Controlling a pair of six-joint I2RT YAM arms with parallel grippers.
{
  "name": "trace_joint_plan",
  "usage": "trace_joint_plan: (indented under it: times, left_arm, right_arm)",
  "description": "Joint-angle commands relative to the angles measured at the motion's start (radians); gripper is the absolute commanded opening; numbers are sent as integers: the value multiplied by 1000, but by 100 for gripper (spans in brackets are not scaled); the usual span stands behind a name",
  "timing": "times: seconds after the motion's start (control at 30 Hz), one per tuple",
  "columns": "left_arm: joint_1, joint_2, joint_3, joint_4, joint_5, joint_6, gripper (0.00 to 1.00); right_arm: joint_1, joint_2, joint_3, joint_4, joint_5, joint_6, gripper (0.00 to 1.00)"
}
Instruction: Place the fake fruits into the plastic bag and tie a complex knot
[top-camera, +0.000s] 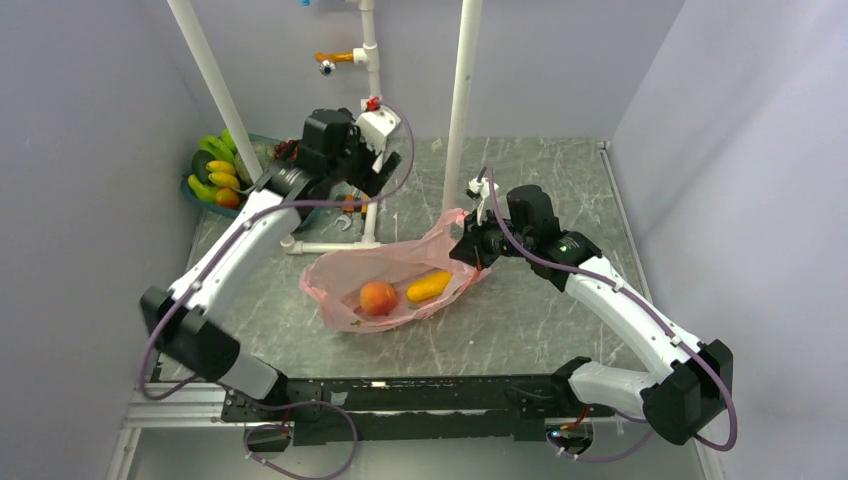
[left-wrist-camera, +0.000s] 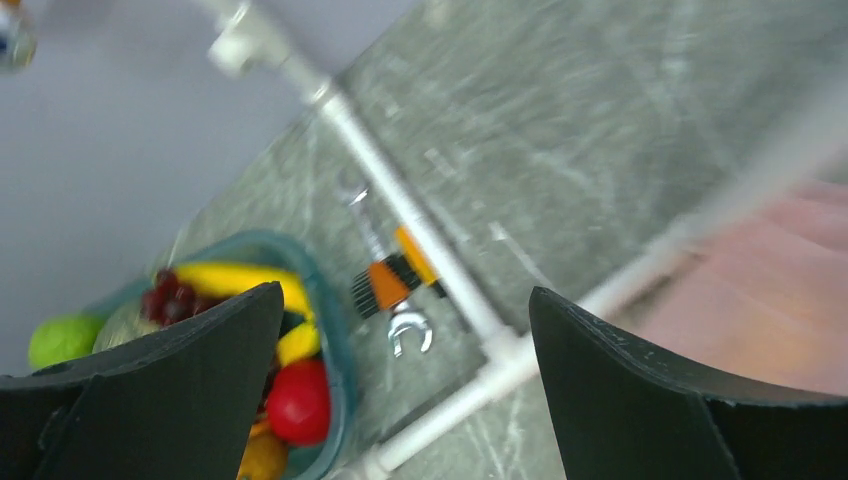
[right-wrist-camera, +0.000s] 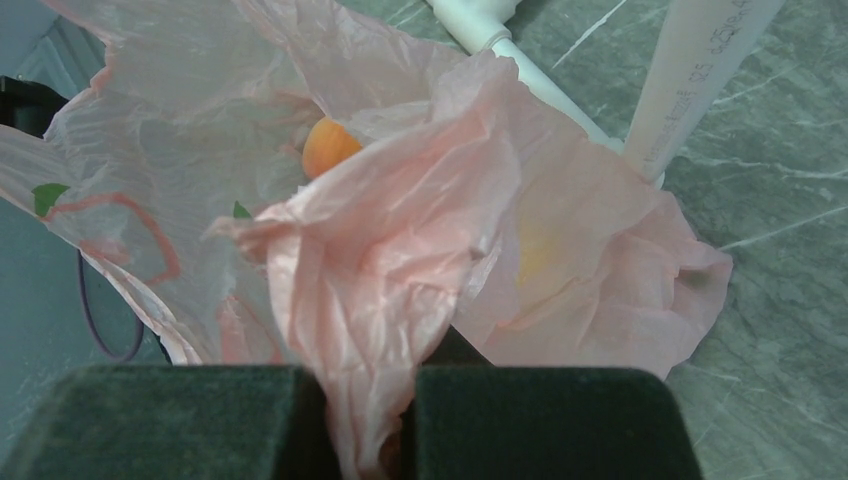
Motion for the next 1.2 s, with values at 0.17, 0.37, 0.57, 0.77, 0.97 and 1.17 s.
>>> trace_joint_plan:
  times: [0.17,0.37,0.57,0.77,0.97,1.17]
  left_arm:
    - [130,326,222,84,-545,-150,99]
    - [213,533,328,57,-642,-142,99]
    - [279,647,337,83,-681,-100,98]
    - [314,691,296,146,-700,-61,96]
    - [342,733,276,161,-697,-55,95]
    - [354,764,287,126,-689,-89,95]
  right_arm:
    - [2,-19,-2,53,-1,8,0]
    - [1,-22,-1,52,10,8,0]
    - [2,-26,-5,52,16,8,0]
    - [-1,-26,-6,45,17,0,0]
    - [-3,-24,-3,39,21,-5,0]
    - [-8,-20,-2,37,21,-6,0]
